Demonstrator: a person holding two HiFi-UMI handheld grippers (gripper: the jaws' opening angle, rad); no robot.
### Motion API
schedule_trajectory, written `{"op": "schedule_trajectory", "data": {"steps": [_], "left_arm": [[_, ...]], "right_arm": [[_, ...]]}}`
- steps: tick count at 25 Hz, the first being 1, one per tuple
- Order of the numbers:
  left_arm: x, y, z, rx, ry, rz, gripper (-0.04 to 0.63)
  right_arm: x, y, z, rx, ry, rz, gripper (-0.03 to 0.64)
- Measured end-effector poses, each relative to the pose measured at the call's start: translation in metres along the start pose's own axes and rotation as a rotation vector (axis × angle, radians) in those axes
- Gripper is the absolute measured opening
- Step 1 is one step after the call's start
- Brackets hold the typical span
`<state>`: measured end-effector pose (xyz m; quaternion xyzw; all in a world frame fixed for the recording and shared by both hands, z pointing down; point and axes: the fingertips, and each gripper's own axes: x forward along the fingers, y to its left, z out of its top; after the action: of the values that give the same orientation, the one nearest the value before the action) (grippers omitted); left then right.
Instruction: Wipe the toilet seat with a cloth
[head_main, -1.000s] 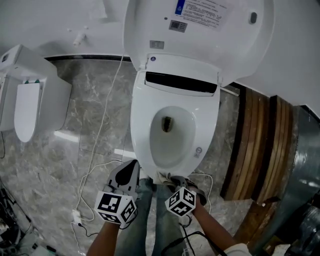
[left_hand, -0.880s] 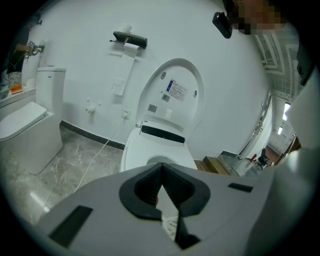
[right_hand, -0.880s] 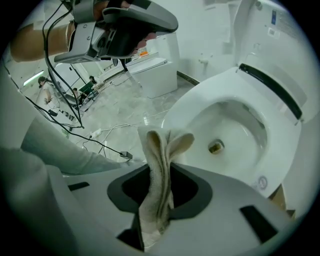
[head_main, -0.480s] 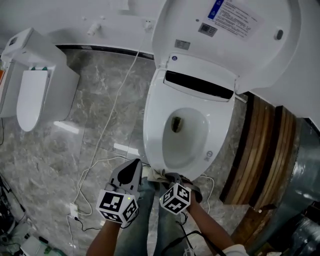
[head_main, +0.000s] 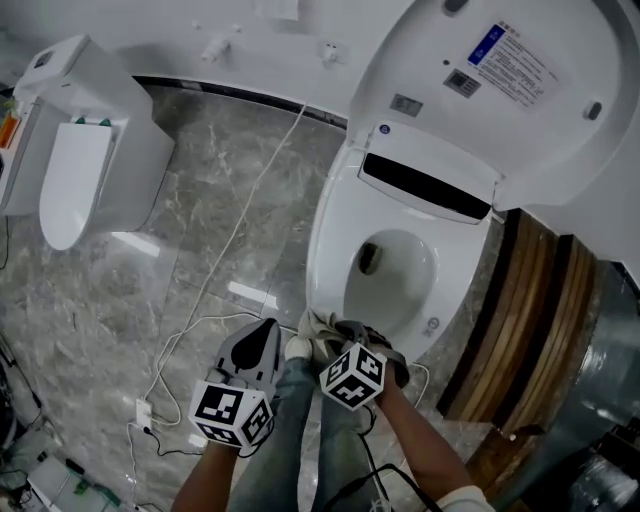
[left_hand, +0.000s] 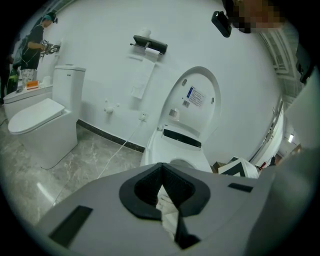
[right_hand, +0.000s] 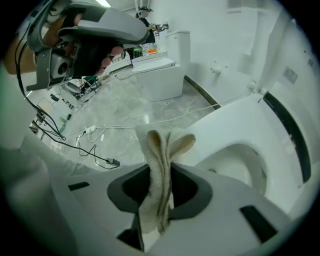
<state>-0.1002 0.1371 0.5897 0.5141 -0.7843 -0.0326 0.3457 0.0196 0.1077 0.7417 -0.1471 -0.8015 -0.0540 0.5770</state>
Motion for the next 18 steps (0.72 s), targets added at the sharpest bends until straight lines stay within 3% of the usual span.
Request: {"op": "schedule_trajectory", "data": {"steps": [18], "left_arm": [[0.022, 0.041, 0.024, -0.021, -0.01, 0.051, 0.009]], "right_arm": [[0.01, -0.09, 0.051, 0.049, -0.005, -0.057, 0.097]]}}
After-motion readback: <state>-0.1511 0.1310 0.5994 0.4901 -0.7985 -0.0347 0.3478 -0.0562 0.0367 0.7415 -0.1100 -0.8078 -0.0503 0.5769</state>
